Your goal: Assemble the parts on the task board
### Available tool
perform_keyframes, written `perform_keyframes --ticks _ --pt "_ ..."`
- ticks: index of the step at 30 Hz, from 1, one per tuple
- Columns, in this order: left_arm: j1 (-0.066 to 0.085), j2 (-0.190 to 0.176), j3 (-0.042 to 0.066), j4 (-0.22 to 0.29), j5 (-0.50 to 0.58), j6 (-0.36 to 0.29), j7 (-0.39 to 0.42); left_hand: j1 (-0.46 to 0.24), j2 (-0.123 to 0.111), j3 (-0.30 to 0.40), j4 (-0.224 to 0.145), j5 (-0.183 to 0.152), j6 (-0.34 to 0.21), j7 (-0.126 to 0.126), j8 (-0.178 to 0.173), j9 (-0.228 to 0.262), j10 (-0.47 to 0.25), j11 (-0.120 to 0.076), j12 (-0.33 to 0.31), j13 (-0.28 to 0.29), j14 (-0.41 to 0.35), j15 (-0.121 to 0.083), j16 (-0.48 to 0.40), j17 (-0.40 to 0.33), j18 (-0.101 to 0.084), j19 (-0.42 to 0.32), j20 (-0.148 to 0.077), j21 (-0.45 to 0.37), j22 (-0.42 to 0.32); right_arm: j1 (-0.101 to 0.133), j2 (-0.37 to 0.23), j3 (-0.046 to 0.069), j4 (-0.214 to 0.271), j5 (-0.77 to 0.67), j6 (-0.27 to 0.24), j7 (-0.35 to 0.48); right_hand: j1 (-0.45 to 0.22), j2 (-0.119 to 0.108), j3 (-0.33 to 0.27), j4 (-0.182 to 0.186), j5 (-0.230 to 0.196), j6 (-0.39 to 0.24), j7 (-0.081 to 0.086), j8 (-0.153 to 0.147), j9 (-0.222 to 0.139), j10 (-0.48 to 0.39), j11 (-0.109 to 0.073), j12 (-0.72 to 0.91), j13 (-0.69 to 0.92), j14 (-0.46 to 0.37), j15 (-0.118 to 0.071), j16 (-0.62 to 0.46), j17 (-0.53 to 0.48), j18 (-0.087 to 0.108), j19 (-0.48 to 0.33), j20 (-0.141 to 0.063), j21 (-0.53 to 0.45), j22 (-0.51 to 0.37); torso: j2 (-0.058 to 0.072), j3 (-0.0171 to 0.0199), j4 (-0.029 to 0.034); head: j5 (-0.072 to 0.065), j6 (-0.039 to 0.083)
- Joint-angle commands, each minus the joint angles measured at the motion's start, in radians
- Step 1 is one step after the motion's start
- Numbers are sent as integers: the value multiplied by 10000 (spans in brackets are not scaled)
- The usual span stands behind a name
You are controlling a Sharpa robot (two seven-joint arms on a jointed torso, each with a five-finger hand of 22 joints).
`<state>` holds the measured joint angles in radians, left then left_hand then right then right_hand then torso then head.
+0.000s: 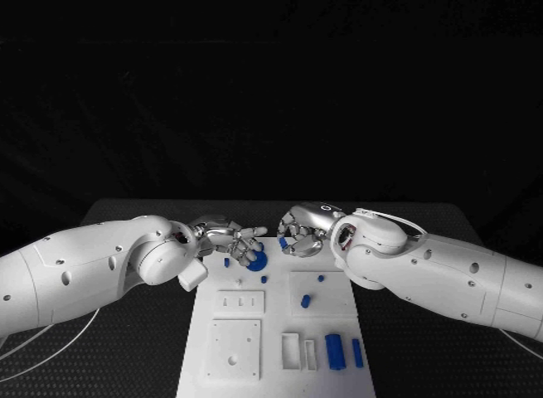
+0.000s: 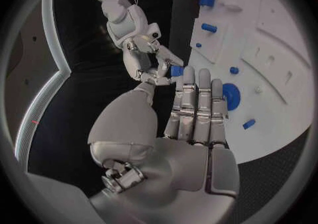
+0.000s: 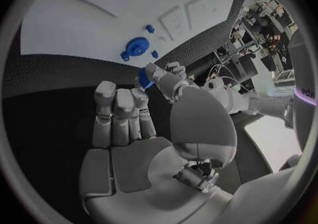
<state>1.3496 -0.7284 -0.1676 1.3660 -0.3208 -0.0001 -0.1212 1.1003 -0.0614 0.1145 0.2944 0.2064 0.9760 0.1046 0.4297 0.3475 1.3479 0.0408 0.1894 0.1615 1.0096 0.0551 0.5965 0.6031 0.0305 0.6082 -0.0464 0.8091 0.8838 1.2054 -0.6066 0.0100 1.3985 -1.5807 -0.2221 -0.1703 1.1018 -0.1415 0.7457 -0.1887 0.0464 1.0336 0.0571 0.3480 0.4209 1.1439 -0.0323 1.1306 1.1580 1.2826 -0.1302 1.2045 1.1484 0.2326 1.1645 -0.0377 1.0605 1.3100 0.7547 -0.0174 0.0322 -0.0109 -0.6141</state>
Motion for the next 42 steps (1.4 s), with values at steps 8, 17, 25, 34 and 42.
perform_keyframes --ticks 8,17,25,34,42 --pt "9 178 -15 94 26 897 -576 -360 233 68 -32 -124 553 -237 214 372 309 -243 401 445 93 -229 566 143 -80 37 -181 60 108 4 208 -9 309 -504 70 -296 19 -94 107 16 23 458 192 296 194 71 -10 -13 -13 26 -27 42 -18 292 60 8 34 36 -37 2 5 -26 -22" --pt "9 220 -21 201 -17 779 -586 198 -77 -260 -84 3097 561 -243 123 816 180 -252 575 837 -92 -230 875 203 -220 -96 -207 14 245 3 337 -19 419 -522 102 -275 39 -128 236 26 37 464 190 303 200 94 -11 -28 -20 44 -26 38 -32 292 79 12 31 24 -36 -10 6 -25 -49" --pt "9 217 -40 237 55 449 -555 242 136 -262 -118 4011 547 -246 78 1020 100 -254 663 1009 -150 -229 966 195 -246 -160 -201 -41 286 1 358 -52 529 -625 114 -282 43 -156 328 30 62 479 193 302 196 114 -9 -37 -22 58 -22 35 -44 292 90 21 30 17 -35 -4 -7 -29 -88" --pt "5 184 -95 305 130 616 -260 206 292 -307 -251 5301 187 -92 -168 1249 -361 -107 638 1191 -535 -50 868 88 -300 -497 -36 -209 364 -11 389 -86 518 -689 177 -273 38 -182 399 30 85 497 191 301 191 143 -9 -31 -12 75 -20 34 -52 292 103 31 35 16 -42 -13 -1 -53 -69" --pt "5 183 -185 303 133 436 -277 105 225 -240 -293 5560 237 -122 -155 1378 -362 -140 757 1312 -518 -55 934 93 -298 -555 -24 -232 414 -12 444 -96 554 -804 175 -295 31 -204 452 28 113 513 189 300 186 179 -11 -13 9 87 -20 34 -59 292 113 38 39 14 -31 -4 2 -68 -109"
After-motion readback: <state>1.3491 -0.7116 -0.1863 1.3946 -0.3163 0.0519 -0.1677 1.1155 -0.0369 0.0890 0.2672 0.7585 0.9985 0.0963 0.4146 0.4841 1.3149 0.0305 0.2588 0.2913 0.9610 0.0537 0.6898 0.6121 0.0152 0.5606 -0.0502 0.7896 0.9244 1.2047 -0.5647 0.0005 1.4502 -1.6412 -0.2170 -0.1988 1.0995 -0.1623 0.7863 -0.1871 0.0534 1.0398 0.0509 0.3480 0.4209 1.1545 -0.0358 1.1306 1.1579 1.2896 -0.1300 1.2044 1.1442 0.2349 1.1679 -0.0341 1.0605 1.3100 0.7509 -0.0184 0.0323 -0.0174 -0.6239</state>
